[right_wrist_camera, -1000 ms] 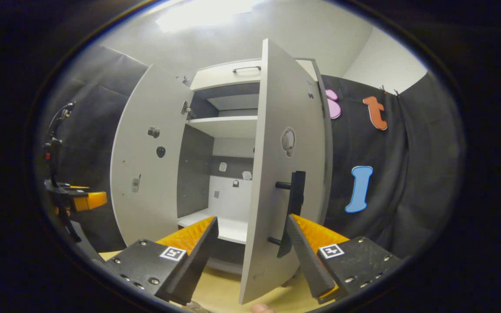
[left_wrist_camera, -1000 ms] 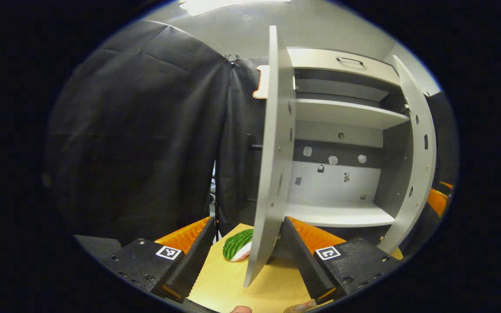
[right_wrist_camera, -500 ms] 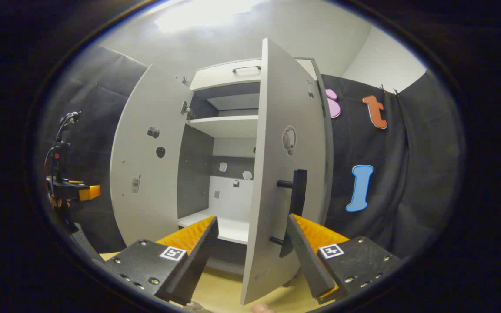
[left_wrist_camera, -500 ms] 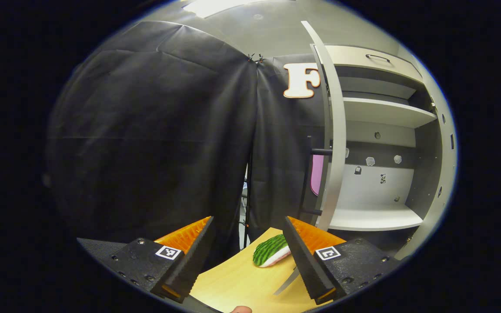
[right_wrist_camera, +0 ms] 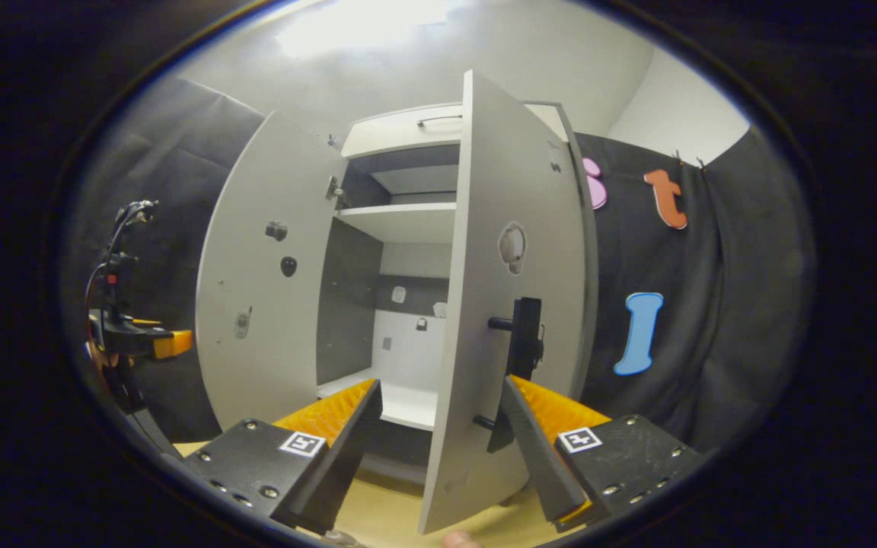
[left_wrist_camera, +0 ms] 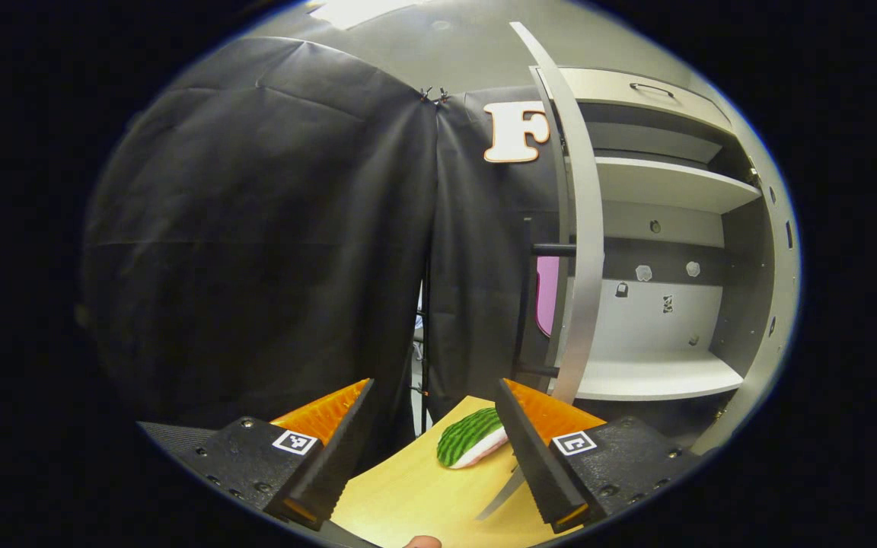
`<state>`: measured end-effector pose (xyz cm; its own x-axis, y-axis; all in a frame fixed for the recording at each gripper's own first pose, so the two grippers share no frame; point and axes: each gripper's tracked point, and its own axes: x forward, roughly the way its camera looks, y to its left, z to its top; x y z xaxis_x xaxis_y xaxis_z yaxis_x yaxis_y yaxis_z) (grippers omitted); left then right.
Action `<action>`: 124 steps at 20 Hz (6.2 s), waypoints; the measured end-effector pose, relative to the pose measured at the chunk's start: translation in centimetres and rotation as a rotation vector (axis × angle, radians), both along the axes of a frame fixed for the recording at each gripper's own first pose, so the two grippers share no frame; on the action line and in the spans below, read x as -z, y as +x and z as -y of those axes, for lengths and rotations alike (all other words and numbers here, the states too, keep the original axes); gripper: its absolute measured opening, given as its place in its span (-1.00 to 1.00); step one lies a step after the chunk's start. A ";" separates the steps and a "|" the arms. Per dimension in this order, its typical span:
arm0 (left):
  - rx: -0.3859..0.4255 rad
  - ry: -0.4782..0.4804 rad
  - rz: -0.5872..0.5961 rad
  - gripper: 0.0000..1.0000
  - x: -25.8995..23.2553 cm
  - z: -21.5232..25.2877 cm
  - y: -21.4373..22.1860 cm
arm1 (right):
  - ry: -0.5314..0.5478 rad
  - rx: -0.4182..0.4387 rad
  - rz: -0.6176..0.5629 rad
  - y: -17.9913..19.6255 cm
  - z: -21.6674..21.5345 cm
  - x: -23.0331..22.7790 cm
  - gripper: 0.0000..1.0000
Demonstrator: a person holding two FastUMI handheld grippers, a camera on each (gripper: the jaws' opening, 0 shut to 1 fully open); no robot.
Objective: Grasp the bottle in the cabinet with the left hand and place it on the coaster, then close the right door with the right hand and the left door with the left hand.
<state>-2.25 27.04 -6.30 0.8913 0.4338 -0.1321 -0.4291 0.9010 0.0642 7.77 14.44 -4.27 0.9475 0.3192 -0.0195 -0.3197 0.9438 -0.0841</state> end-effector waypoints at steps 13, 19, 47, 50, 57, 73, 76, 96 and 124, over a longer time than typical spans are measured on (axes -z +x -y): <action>0.046 -0.001 -0.035 0.86 1.2 0.4 0.8 | 0.114 -0.026 0.006 2.4 -1.4 -1.1 0.90; 0.060 -0.029 -0.060 0.92 2.4 0.9 1.3 | 0.104 -0.011 0.018 2.1 -0.7 -1.3 0.91; 0.377 -0.067 -0.032 0.82 2.5 8.6 1.5 | 0.079 -0.036 -0.016 1.0 -1.0 -0.3 0.90; 0.450 -0.077 -0.032 0.82 2.6 11.4 2.5 | 0.080 -0.019 -0.015 0.7 -0.4 -0.5 0.90; 0.583 -0.107 -0.038 0.82 3.1 17.1 4.7 | 0.075 0.031 -0.010 0.3 1.3 -0.5 0.90; 0.695 -0.095 0.064 0.86 -0.3 23.1 10.5 | 0.074 0.153 0.007 0.1 6.9 -0.8 0.91; 0.677 -0.086 0.063 0.86 -0.2 23.2 11.9 | 0.074 0.186 0.012 0.2 8.4 -0.8 0.91; 0.631 -0.112 0.042 0.87 -0.2 24.4 14.8 | 0.049 0.251 -0.003 1.3 10.7 0.0 0.86; 0.667 -0.017 0.205 0.92 -15.6 30.0 -5.4 | 0.083 0.328 0.080 -4.6 18.0 -10.9 0.90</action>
